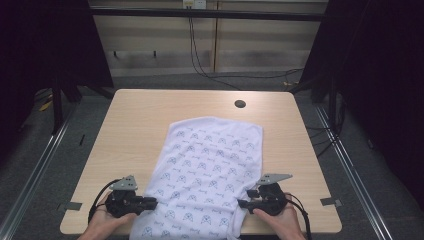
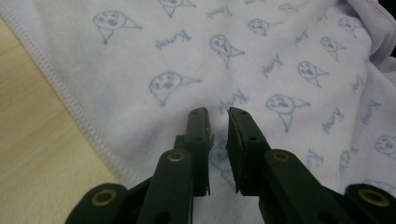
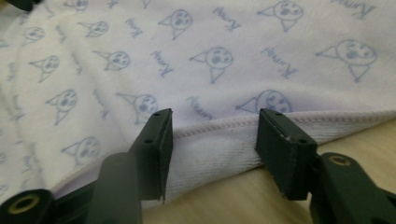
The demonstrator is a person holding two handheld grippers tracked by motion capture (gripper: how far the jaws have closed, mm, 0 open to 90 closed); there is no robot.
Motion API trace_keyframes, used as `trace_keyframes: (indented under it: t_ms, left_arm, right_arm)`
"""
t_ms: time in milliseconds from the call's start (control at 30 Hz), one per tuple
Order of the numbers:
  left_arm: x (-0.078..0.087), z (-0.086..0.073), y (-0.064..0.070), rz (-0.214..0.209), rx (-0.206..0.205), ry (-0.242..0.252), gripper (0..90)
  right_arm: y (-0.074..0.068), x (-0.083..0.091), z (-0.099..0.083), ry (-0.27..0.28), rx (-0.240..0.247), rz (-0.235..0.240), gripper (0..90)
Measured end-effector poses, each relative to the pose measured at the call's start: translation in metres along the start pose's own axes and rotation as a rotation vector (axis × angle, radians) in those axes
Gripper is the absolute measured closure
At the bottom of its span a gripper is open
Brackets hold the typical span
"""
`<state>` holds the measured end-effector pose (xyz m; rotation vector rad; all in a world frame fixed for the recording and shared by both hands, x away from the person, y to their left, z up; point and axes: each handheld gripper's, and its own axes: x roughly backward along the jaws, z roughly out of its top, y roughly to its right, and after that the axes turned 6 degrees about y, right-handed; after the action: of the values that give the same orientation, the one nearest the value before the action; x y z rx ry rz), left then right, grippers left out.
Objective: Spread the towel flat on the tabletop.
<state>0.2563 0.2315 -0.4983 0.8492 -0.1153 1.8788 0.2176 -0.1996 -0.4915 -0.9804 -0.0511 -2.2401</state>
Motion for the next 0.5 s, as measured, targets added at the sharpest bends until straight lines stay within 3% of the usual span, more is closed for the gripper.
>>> trace_keyframes:
  t_ms: [67,100,133,200,233,333,400,500]
  left_arm:
    - [-0.005,0.004,0.000,-0.001,-0.004,0.000,77.0]
    - [-0.007,0.004,0.000,-0.002,-0.004,0.002,77.2]
    - [-0.008,0.005,0.000,-0.006,0.000,0.003,77.2]
    - [-0.009,0.006,0.001,-0.009,0.000,0.003,77.5]
    - [-0.010,0.006,0.001,-0.008,0.005,0.005,77.6]
    - [-0.013,0.007,0.003,-0.005,0.001,0.011,77.3]
    - [-0.017,0.009,0.003,-0.012,0.002,0.013,77.0]
    - [-0.026,0.016,0.005,-0.001,-0.009,0.016,77.1]
  right_arm:
    - [-0.003,-0.003,0.002,-0.009,0.067,-0.049,66.8]
    - [-0.003,-0.003,0.003,-0.019,0.107,-0.099,77.5]
    - [-0.001,-0.003,0.004,-0.022,0.109,-0.106,81.2]
    - [0.005,-0.001,0.004,-0.013,0.078,-0.107,88.7]
    - [0.010,0.003,0.005,-0.012,0.070,-0.135,89.3]
    - [0.029,0.016,0.005,0.032,-0.008,-0.141,90.0]
    - [0.038,0.023,0.007,0.058,-0.001,-0.157,90.0]
    - [0.053,0.029,0.012,0.105,-0.039,-0.179,90.0]
